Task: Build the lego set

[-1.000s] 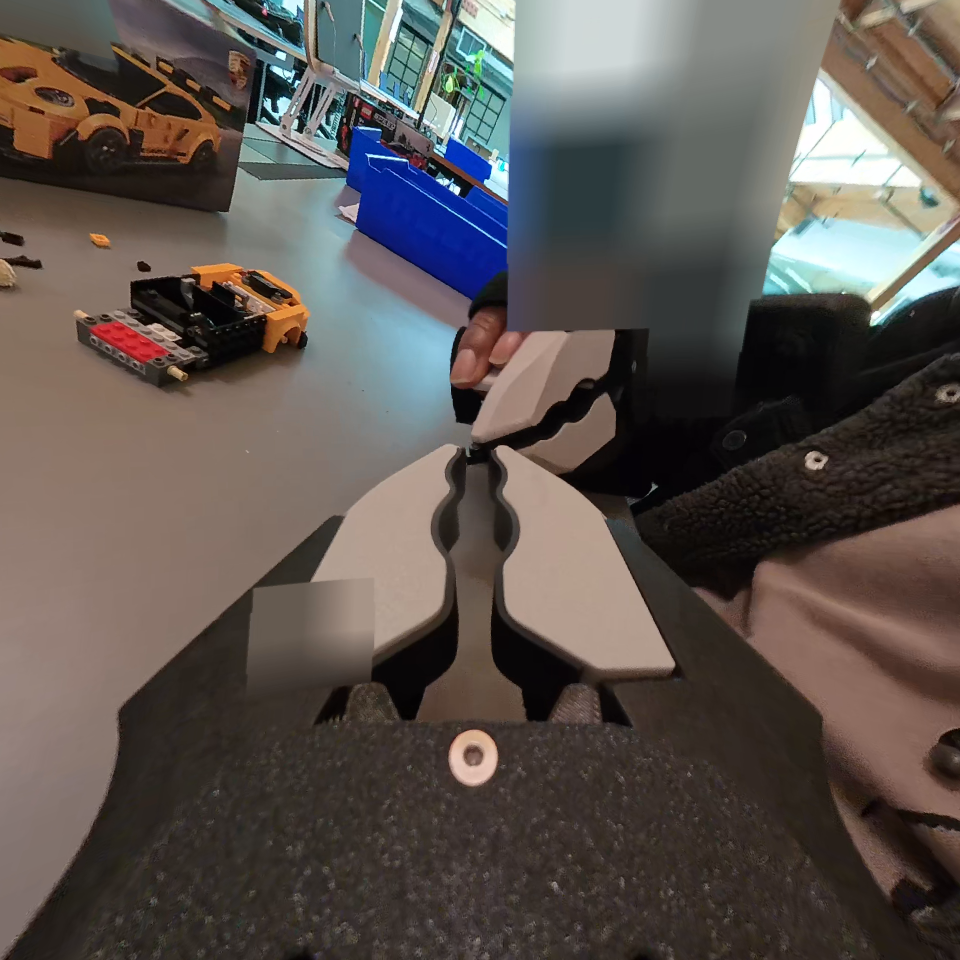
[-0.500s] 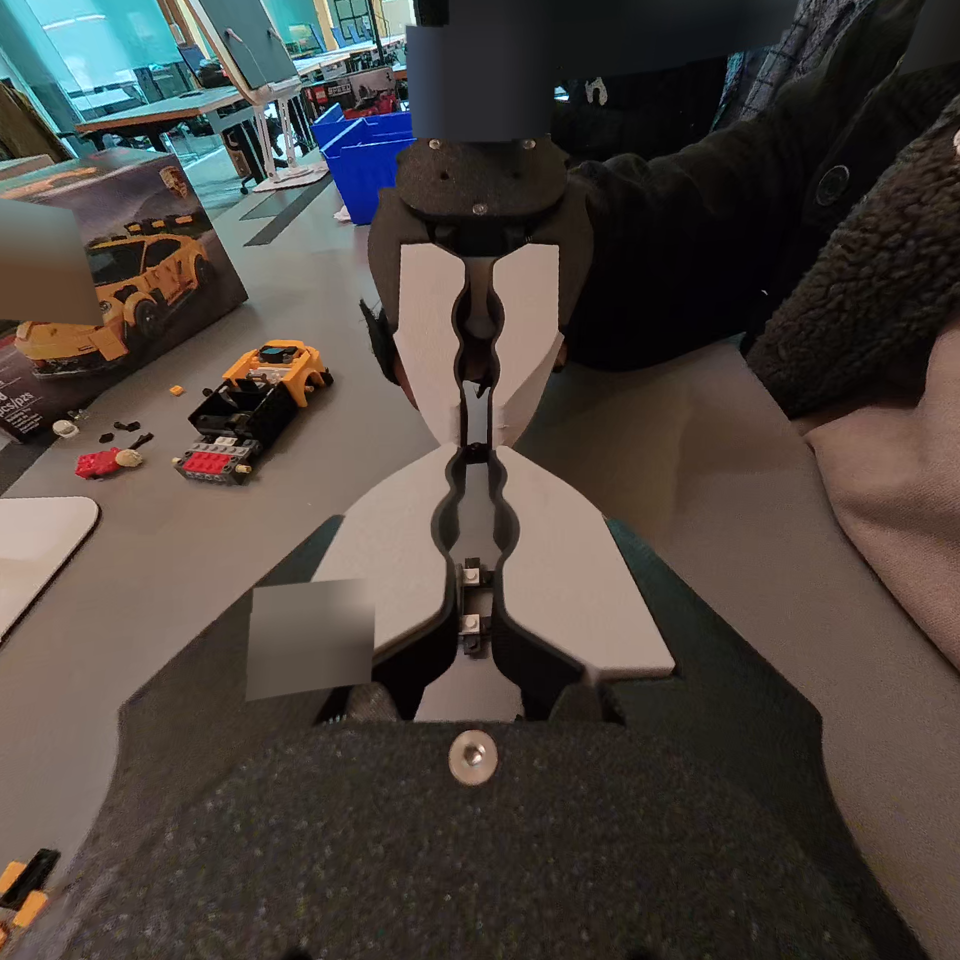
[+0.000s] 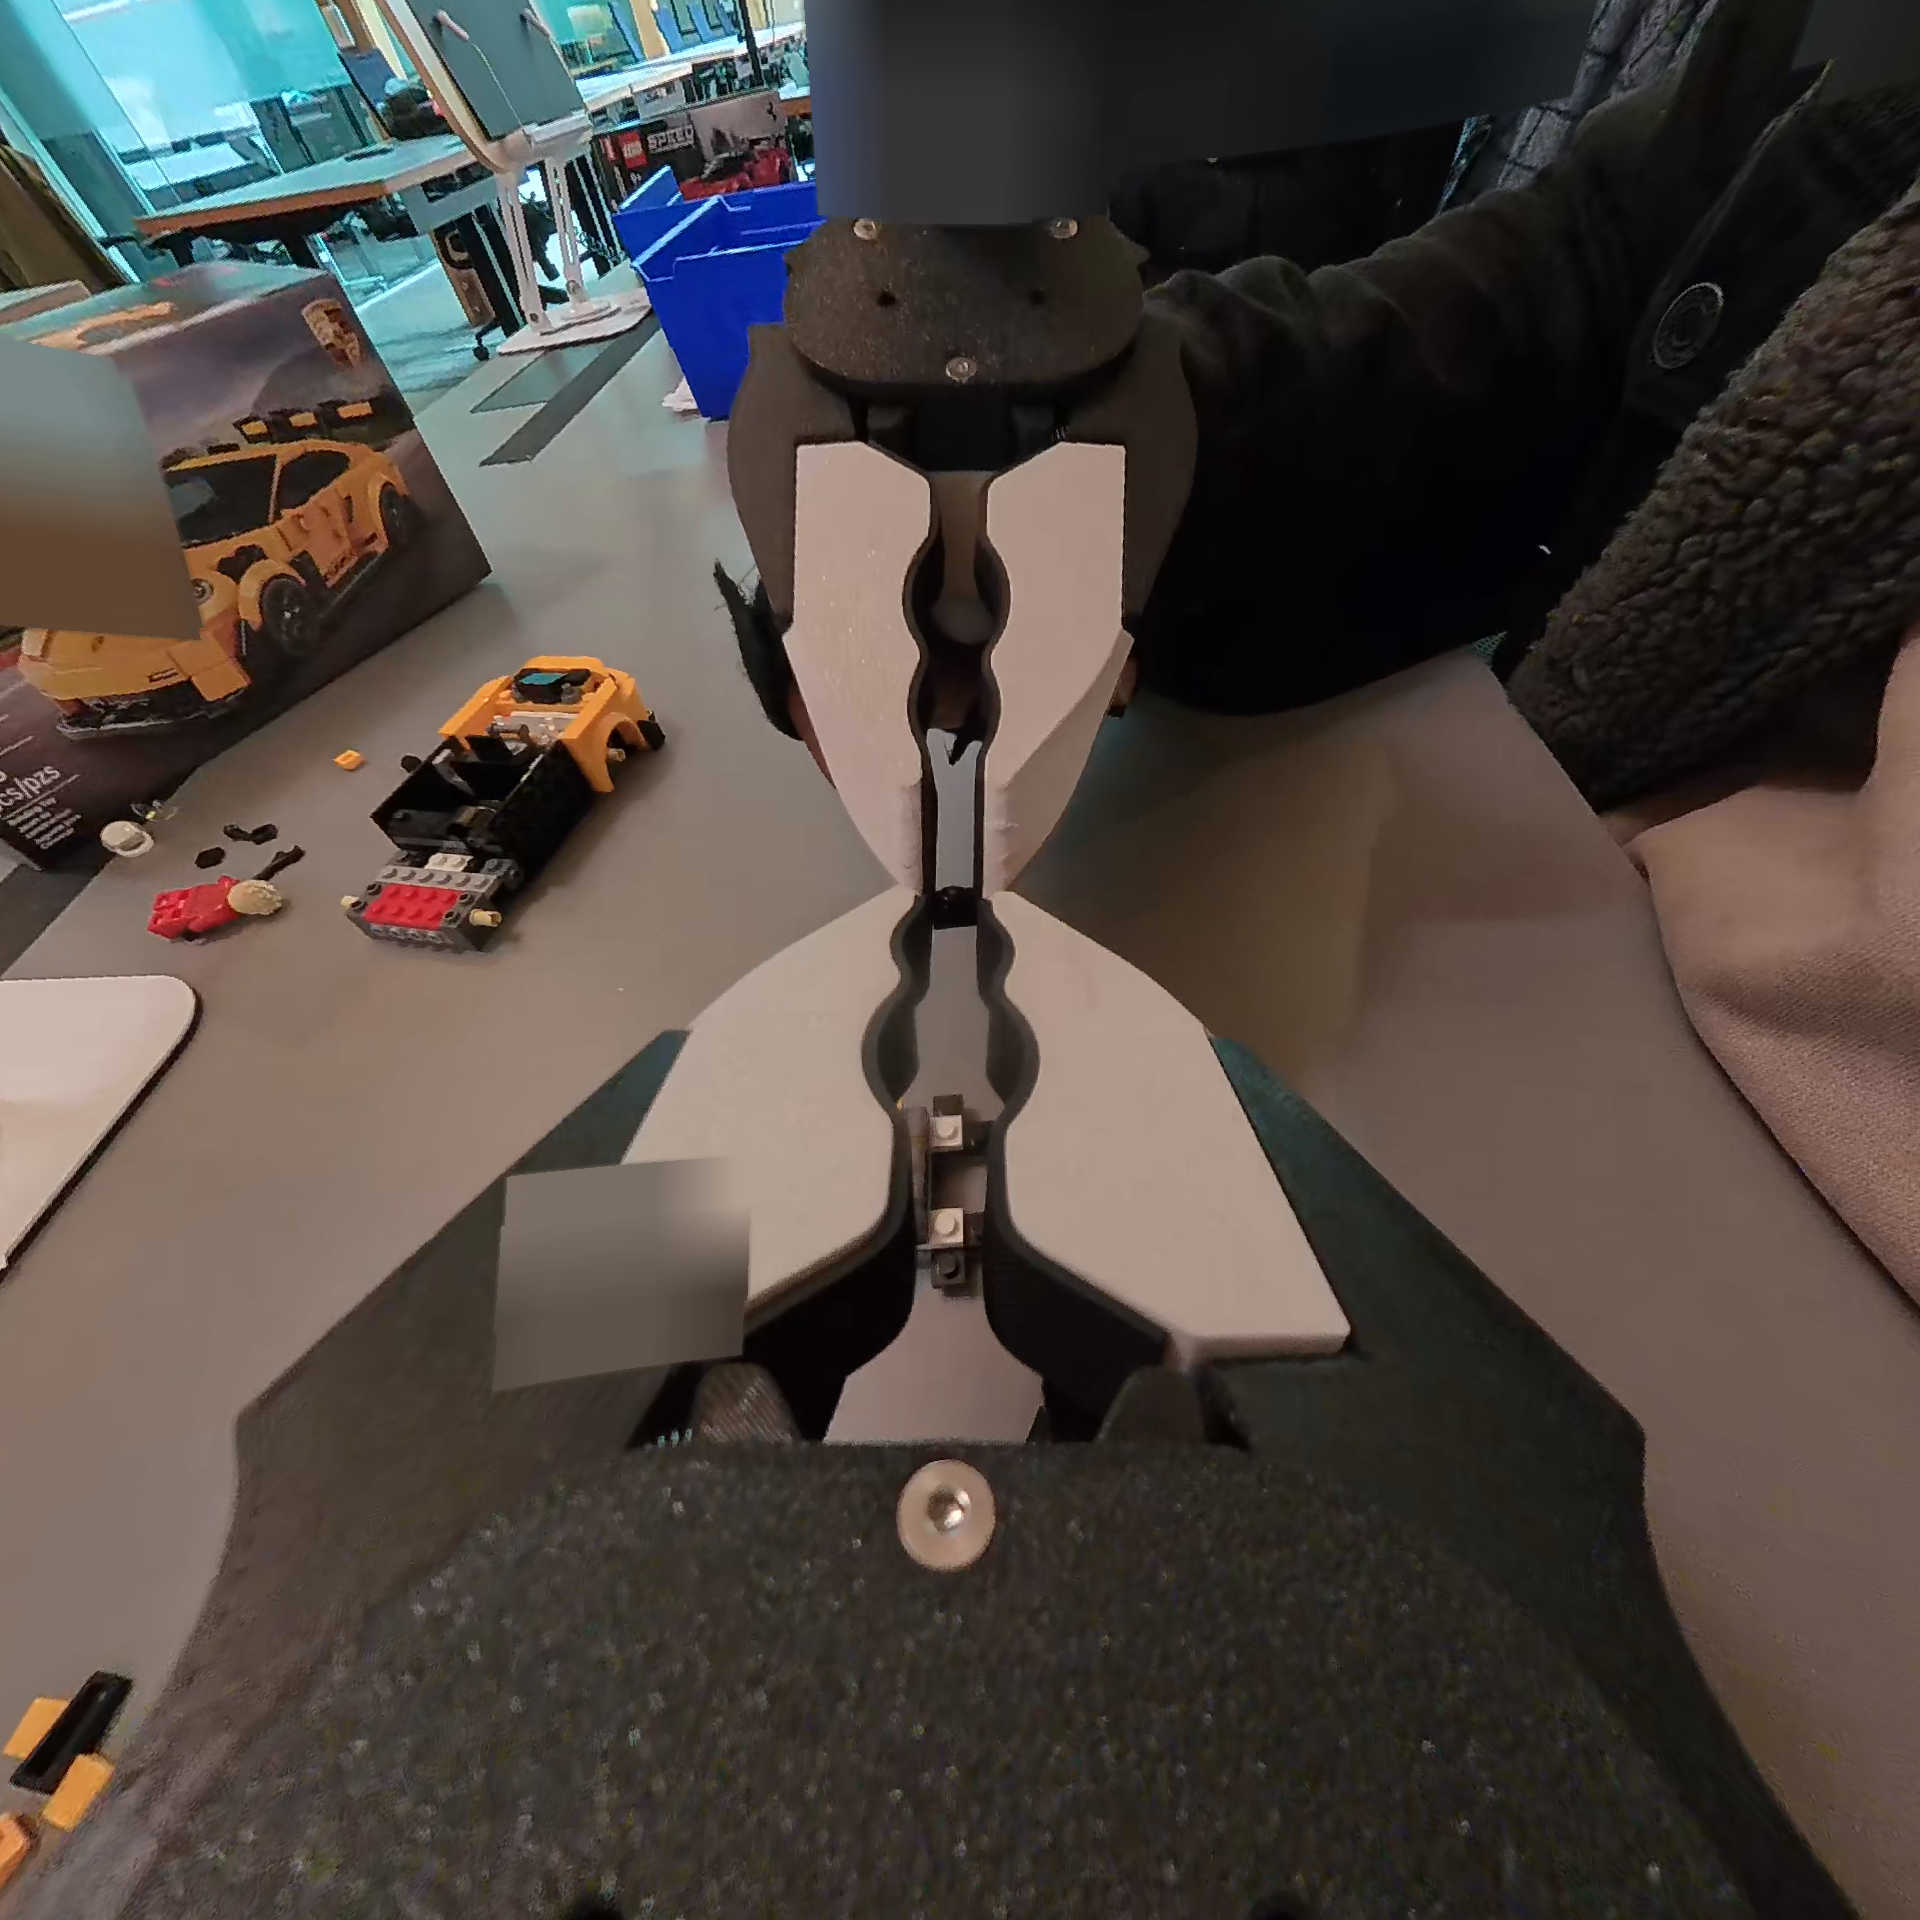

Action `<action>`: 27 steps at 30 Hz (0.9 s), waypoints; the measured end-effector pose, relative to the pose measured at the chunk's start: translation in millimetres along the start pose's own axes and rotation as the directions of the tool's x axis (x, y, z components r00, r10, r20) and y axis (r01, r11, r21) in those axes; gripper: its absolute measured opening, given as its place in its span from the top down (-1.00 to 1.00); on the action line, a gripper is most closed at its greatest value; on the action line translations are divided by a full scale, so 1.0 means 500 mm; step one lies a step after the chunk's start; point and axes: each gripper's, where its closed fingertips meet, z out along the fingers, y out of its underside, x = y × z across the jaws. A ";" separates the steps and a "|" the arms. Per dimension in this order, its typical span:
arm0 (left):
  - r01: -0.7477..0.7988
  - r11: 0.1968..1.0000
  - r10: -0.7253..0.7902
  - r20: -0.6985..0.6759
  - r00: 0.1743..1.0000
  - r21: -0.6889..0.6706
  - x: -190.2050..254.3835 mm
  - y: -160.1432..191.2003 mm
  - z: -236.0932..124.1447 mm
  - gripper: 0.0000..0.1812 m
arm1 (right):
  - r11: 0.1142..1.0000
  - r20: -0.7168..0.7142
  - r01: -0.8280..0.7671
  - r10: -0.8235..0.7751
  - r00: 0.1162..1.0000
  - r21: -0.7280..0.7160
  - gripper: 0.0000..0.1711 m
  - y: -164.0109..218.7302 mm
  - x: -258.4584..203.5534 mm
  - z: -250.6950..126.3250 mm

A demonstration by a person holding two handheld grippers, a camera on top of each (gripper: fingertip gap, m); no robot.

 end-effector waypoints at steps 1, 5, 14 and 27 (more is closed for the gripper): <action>0.008 1.000 -0.008 -0.002 1.000 -0.015 -0.001 0.005 0.000 0.91 | 1.000 -0.001 -0.004 0.004 1.000 -0.007 0.92 0.004 0.001 0.001; 0.067 0.981 -0.069 -0.005 0.998 -0.181 -0.017 0.059 -0.012 0.72 | 0.995 -0.012 -0.022 0.021 1.000 -0.098 0.92 0.046 0.011 0.010; 0.107 0.881 -0.118 0.005 0.993 -0.461 -0.016 0.178 -0.013 0.64 | 0.958 0.009 -0.092 0.098 0.995 -0.272 0.92 0.127 0.007 0.040; 0.164 0.899 -0.186 -0.015 0.982 -0.405 -0.019 0.160 -0.007 0.68 | 0.944 0.024 -0.084 0.097 0.995 -0.319 0.92 0.144 0.015 0.042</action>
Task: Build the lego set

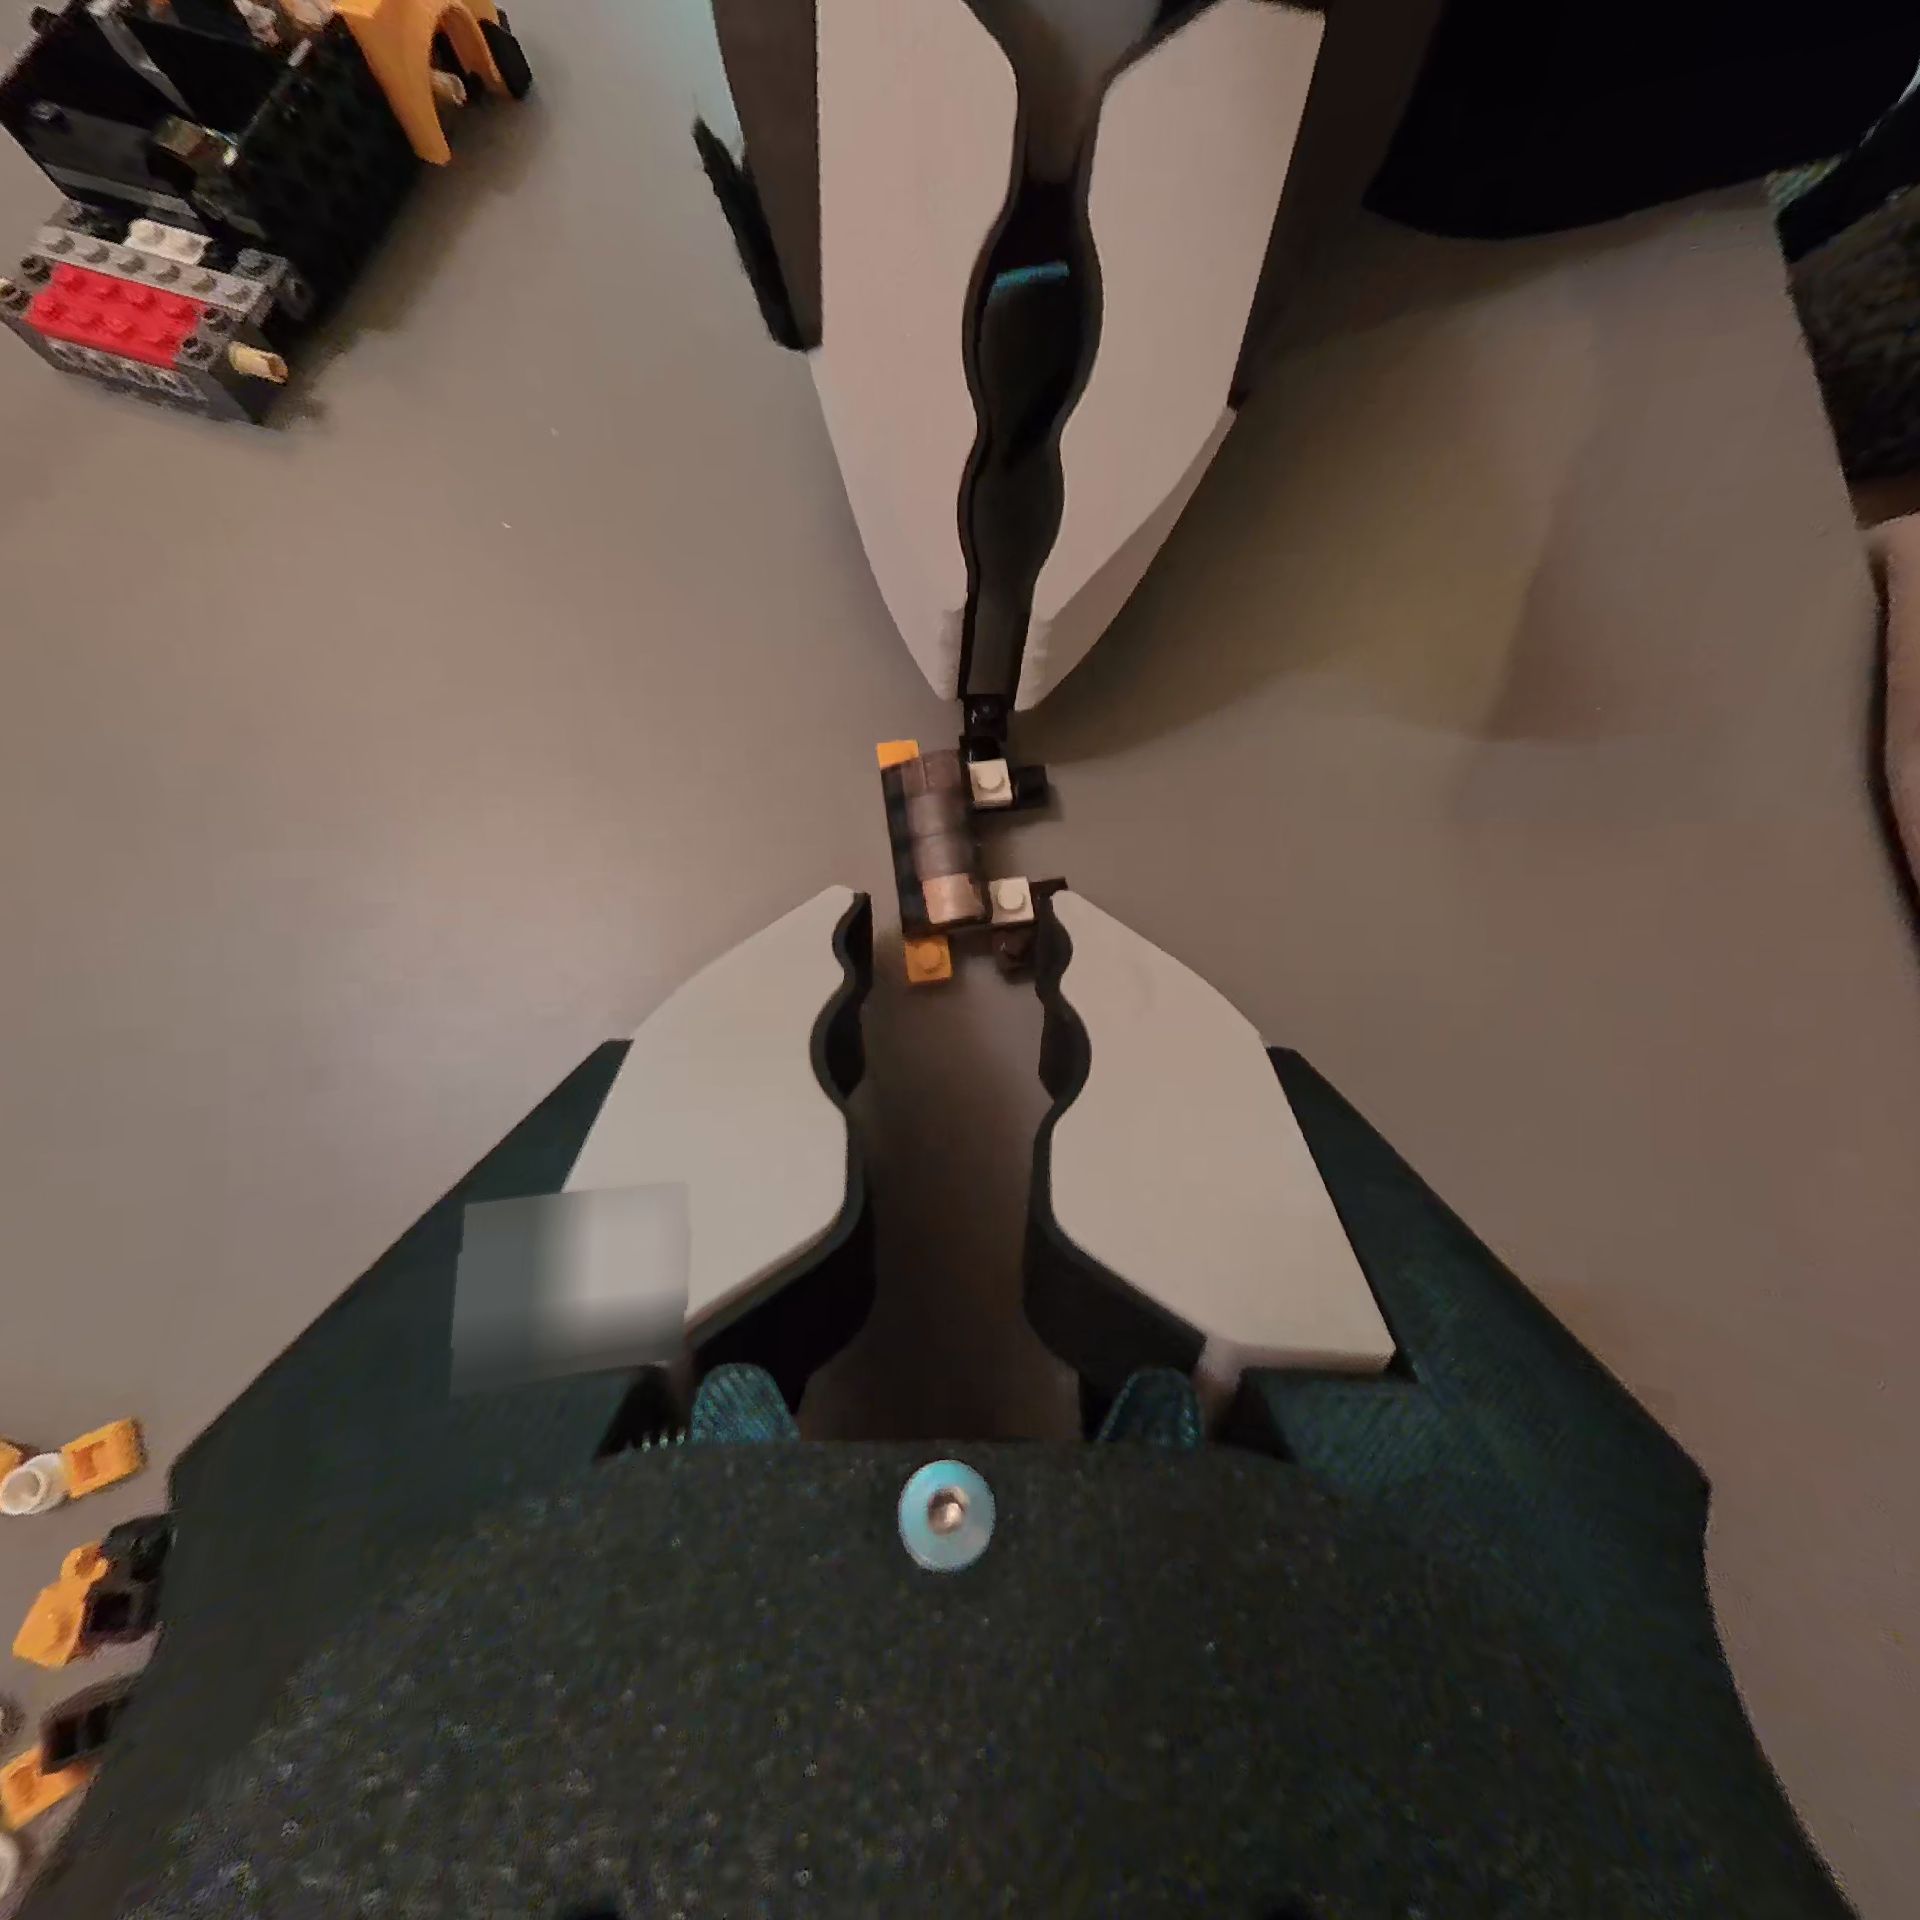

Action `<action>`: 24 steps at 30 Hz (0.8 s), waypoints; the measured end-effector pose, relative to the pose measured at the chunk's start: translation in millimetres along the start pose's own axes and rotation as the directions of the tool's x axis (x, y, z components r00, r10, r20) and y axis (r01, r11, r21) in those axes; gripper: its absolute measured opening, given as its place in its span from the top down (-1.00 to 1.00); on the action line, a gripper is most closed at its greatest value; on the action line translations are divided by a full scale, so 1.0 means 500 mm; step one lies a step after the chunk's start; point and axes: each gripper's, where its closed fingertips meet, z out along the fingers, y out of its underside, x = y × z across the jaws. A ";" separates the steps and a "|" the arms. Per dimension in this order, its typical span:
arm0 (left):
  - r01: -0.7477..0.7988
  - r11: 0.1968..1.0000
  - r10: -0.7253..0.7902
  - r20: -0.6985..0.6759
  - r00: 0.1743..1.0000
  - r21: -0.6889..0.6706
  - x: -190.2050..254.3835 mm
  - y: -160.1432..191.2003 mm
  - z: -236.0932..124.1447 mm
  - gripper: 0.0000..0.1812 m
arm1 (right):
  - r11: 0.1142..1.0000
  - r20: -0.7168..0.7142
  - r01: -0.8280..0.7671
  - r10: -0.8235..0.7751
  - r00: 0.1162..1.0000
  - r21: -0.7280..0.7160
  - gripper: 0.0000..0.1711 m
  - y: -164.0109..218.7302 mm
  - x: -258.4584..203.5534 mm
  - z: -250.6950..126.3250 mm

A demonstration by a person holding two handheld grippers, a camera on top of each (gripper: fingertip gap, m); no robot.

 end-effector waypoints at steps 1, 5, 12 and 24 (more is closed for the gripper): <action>0.017 1.000 -0.016 -0.008 1.000 0.010 -0.001 -0.005 0.001 0.67 | 1.000 0.005 0.001 -0.001 1.000 -0.004 0.92 0.001 0.001 0.000; 0.049 0.999 -0.049 -0.026 0.998 0.001 -0.003 -0.013 0.018 0.65 | 1.000 0.021 0.006 -0.006 1.000 -0.017 0.91 0.003 -0.001 0.000; 0.041 0.999 -0.042 -0.029 0.999 -0.011 -0.001 -0.013 0.027 0.81 | 1.000 0.042 0.013 -0.012 0.999 -0.023 0.92 0.004 -0.009 0.003; 0.034 0.999 -0.034 -0.021 0.999 -0.015 0.002 -0.014 0.029 0.81 | 0.999 0.047 0.017 -0.015 0.999 -0.039 0.91 0.003 -0.014 0.010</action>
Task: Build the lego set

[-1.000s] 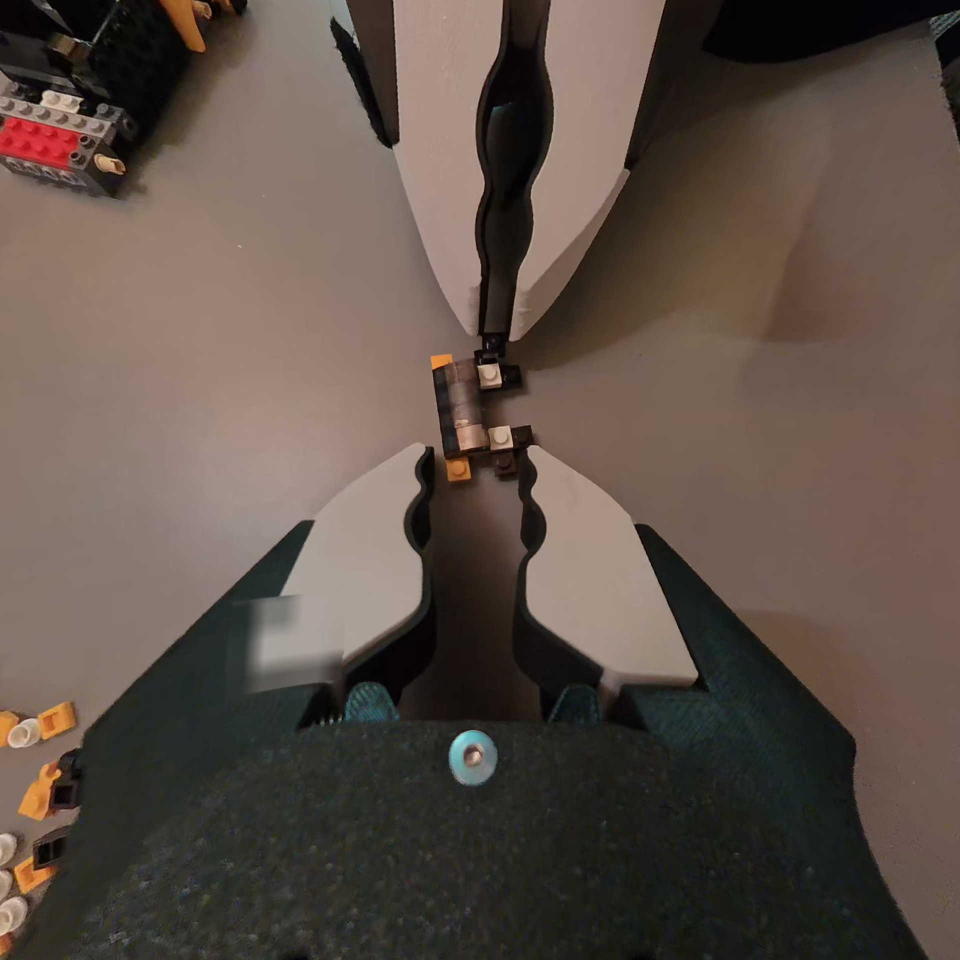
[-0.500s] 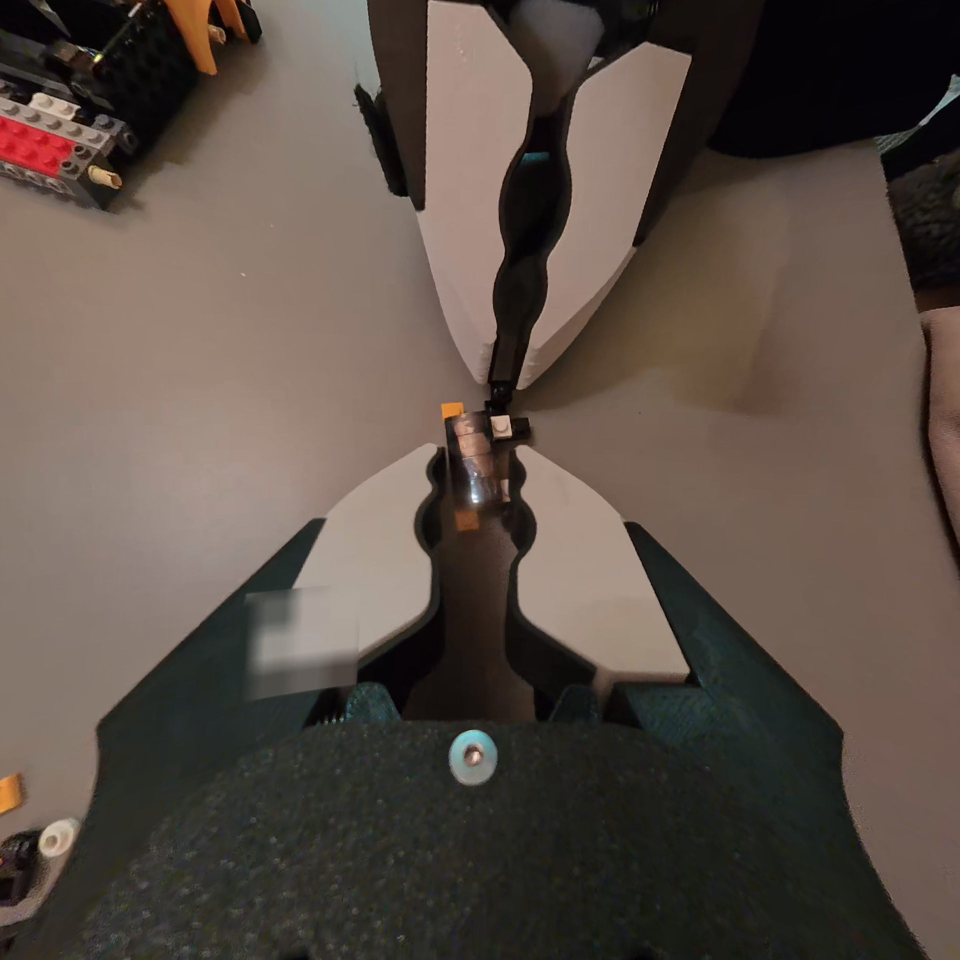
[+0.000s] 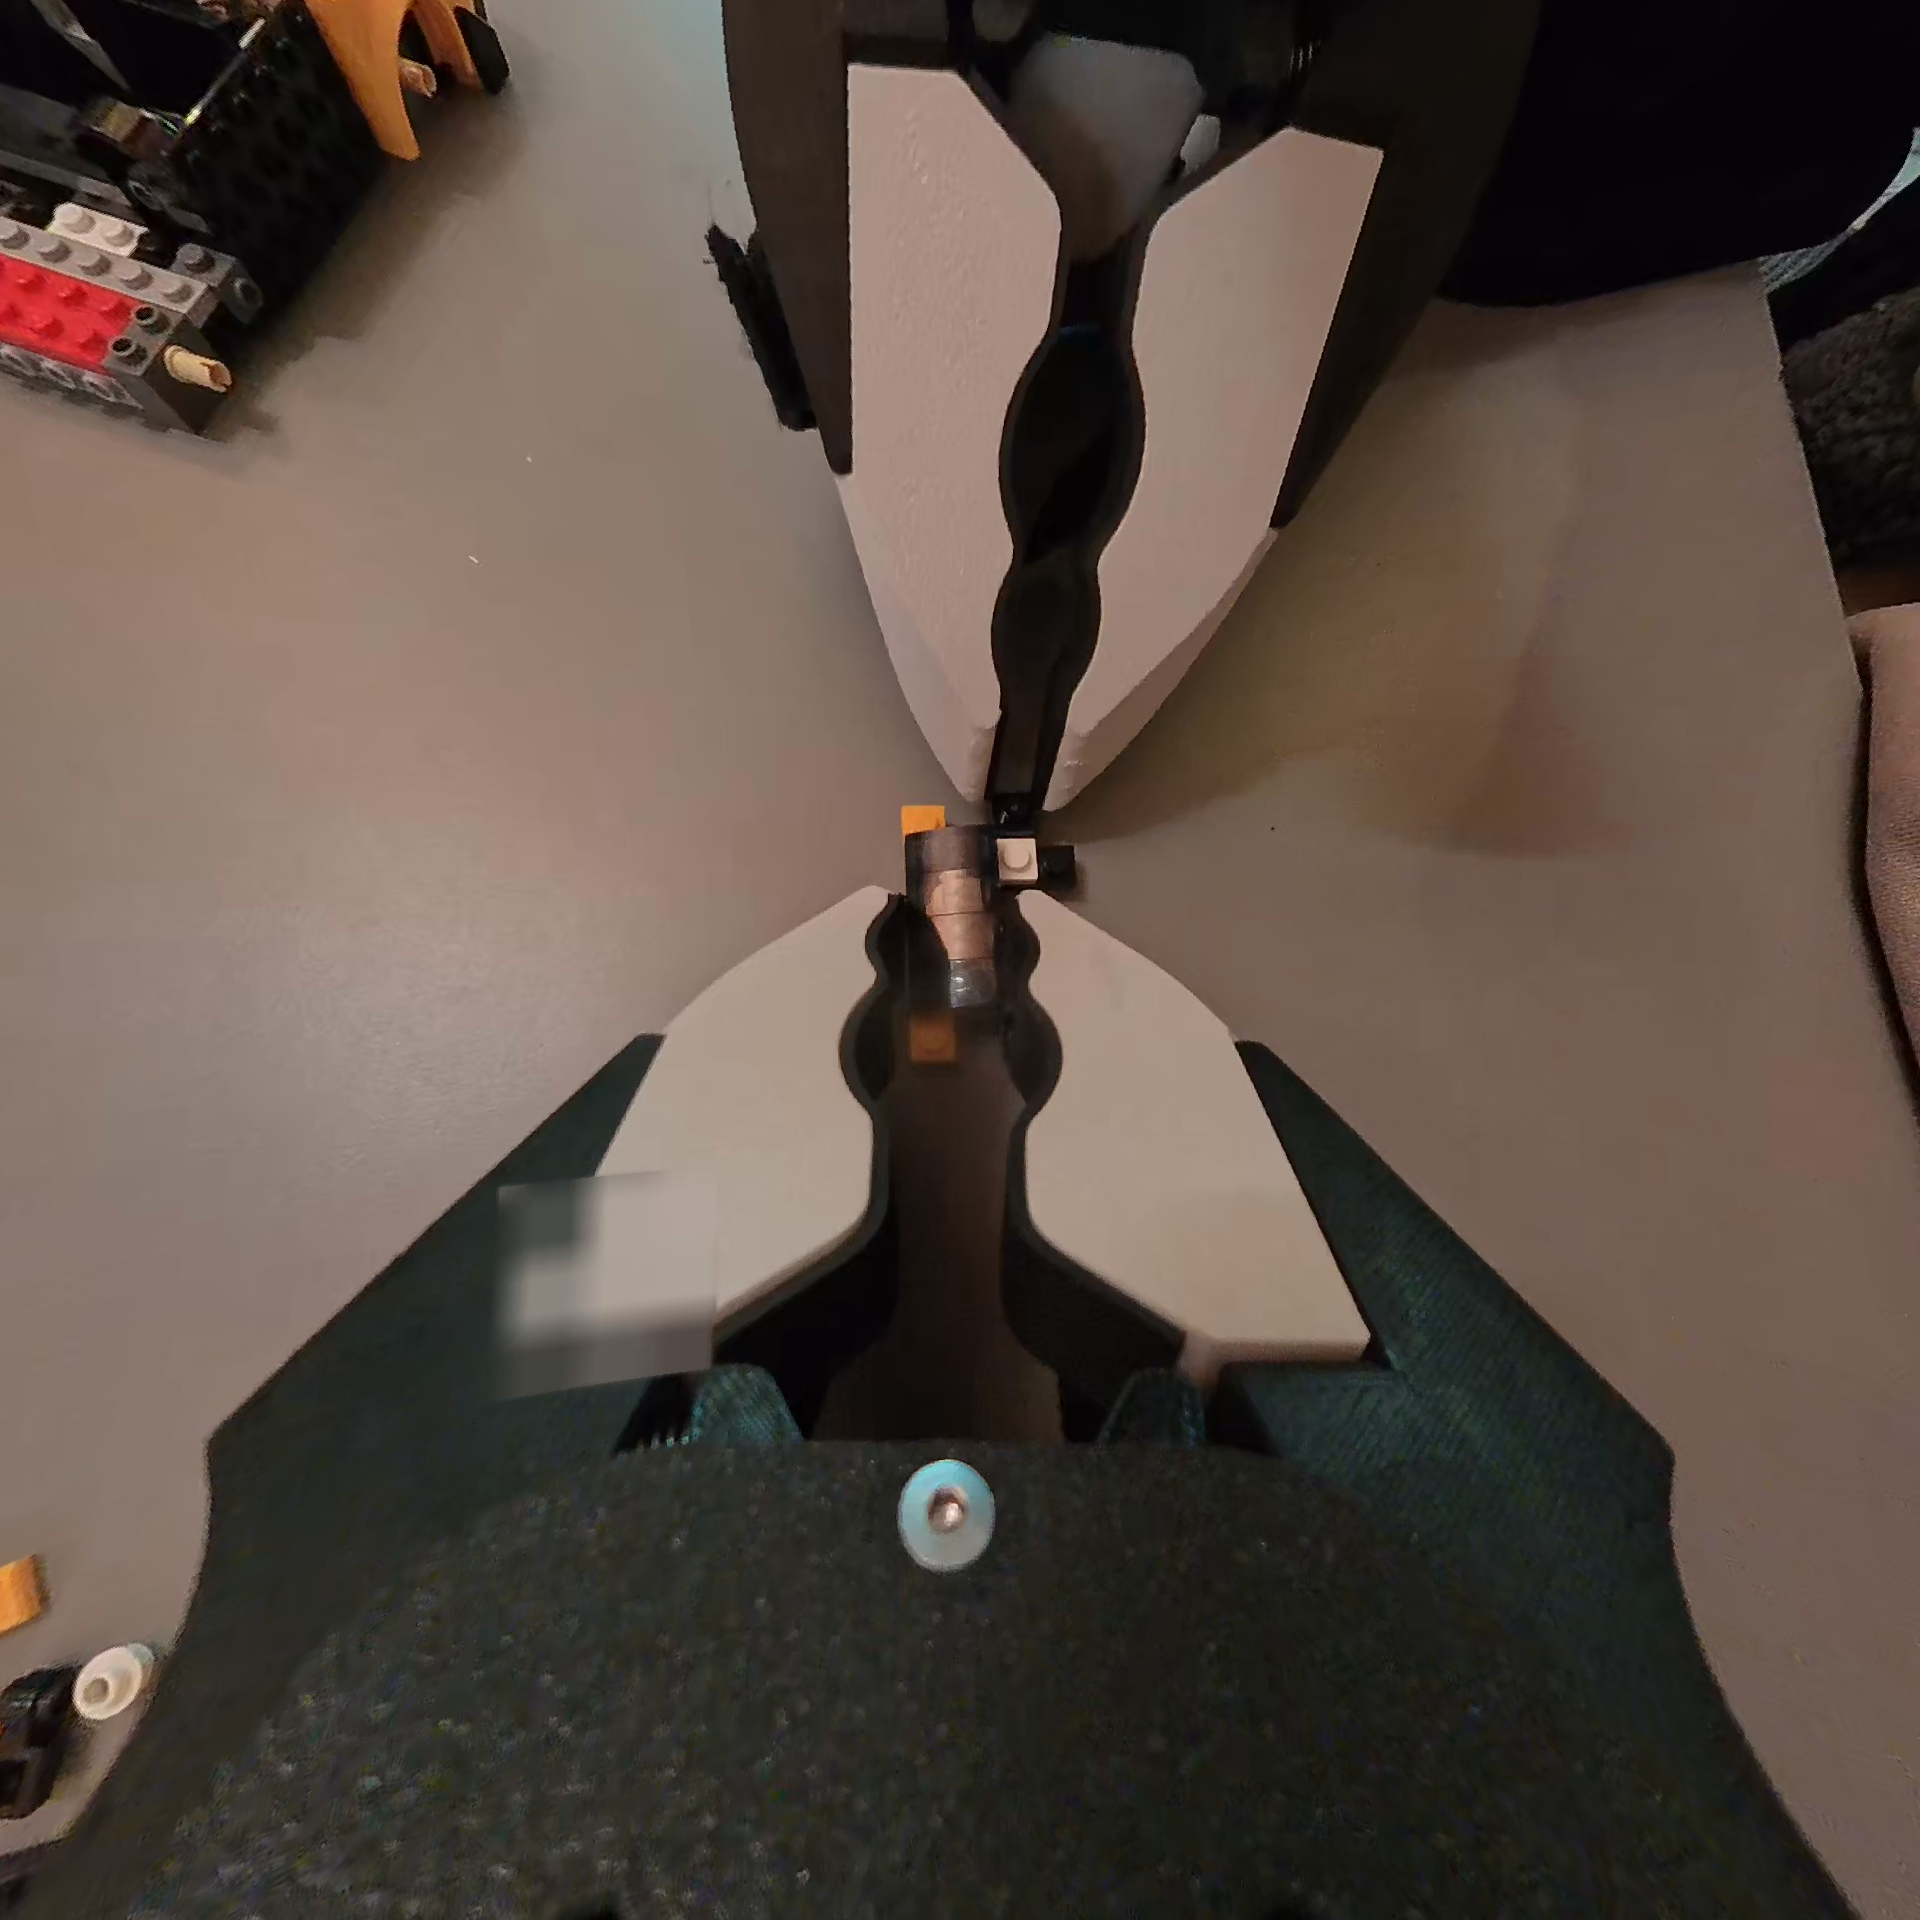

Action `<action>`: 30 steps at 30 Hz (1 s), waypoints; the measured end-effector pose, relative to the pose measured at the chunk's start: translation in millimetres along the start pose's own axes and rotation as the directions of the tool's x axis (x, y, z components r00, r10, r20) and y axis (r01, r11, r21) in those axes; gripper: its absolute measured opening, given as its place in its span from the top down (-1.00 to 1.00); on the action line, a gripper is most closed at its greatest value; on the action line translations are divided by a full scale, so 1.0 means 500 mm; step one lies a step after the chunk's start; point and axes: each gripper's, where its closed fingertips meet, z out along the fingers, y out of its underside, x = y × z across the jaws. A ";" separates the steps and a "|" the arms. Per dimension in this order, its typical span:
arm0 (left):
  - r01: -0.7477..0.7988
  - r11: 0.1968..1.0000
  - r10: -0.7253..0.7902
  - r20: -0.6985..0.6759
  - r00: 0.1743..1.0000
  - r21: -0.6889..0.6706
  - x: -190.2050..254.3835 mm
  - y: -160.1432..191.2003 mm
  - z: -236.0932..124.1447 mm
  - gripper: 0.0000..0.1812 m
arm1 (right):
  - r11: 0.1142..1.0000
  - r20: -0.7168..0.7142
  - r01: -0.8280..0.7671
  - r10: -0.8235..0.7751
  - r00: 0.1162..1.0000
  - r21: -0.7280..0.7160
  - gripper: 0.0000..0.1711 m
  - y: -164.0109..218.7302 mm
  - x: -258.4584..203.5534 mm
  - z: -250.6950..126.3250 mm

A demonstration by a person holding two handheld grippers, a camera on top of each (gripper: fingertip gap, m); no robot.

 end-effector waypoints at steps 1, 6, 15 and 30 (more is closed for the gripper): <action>0.000 1.000 0.000 -0.001 1.000 0.000 0.000 0.000 0.000 0.81 | 1.000 -0.001 0.001 -0.001 1.000 0.000 0.91 0.000 0.000 0.000; 0.001 1.000 -0.001 -0.003 1.000 0.002 0.000 0.000 0.000 0.81 | 1.000 -0.002 0.005 -0.005 1.000 -0.003 0.91 0.000 0.000 0.000; 0.002 1.000 -0.002 -0.005 1.000 0.008 0.001 0.000 0.000 0.81 | 1.000 -0.006 0.003 -0.003 1.000 -0.001 0.91 -0.001 0.001 -0.001; 0.025 0.999 -0.025 -0.007 1.000 0.023 -0.004 0.000 -0.003 0.81 | 0.995 -0.074 0.095 -0.092 0.993 0.036 0.74 -0.017 0.005 -0.023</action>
